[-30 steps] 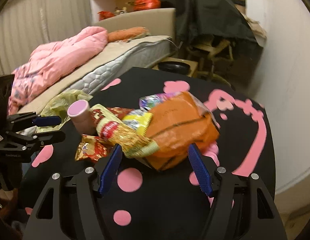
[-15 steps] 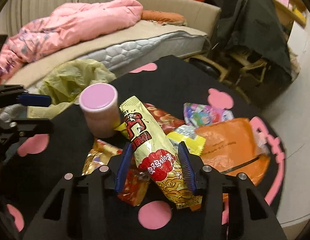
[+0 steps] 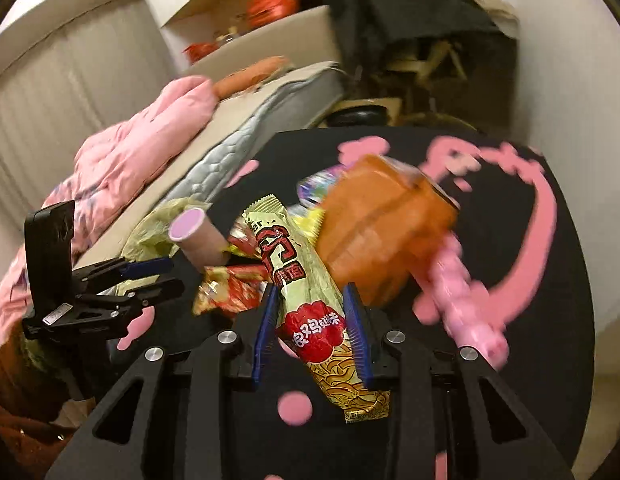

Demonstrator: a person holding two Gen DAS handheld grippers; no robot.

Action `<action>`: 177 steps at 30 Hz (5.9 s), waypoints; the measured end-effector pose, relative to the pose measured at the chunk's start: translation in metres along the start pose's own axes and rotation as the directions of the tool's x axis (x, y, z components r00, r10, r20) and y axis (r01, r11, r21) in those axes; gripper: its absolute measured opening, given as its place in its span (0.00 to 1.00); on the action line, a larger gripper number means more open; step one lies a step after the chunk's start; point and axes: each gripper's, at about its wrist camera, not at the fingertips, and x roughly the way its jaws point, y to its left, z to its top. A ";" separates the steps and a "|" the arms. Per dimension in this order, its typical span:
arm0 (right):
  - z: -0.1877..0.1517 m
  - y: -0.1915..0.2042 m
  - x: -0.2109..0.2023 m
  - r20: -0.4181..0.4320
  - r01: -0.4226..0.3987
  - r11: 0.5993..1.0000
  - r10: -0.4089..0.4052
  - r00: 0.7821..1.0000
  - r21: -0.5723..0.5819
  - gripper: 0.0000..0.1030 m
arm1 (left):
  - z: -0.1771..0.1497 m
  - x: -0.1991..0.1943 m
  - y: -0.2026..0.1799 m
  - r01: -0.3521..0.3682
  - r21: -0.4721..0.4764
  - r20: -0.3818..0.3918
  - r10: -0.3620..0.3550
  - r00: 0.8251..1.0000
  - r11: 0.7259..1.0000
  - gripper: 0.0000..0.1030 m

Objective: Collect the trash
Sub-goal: 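Return both grippers to the table and grasp the red-yellow snack bag with the right gripper, then grasp the red snack packet with the left gripper while the right holds the long snack bag, then carry both wrappers over the yellow bag and open both grippers, then move the right gripper to the table and grasp the red cookie packet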

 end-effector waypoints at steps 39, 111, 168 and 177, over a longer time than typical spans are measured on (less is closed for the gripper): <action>-0.075 0.001 -0.016 -0.036 0.109 0.990 -0.112 0.993 -0.092 0.47 | -0.004 0.040 -0.022 0.013 -0.067 -0.129 -0.022 0.991 0.998 0.20; 0.090 0.275 0.116 -0.084 -0.251 0.890 0.237 0.968 -0.381 0.17 | -0.068 -0.146 0.197 -0.212 -0.442 0.044 0.258 0.965 0.871 0.20; 0.097 0.212 0.127 -0.061 -0.123 0.939 0.109 0.992 -0.321 0.31 | -0.031 -0.073 0.193 -0.156 -0.467 -0.009 0.172 0.985 0.870 0.45; 0.076 0.123 0.063 0.061 0.102 0.946 -0.088 0.994 -0.307 0.31 | -0.002 -0.047 0.140 -0.142 -0.364 -0.017 0.146 0.989 0.920 0.45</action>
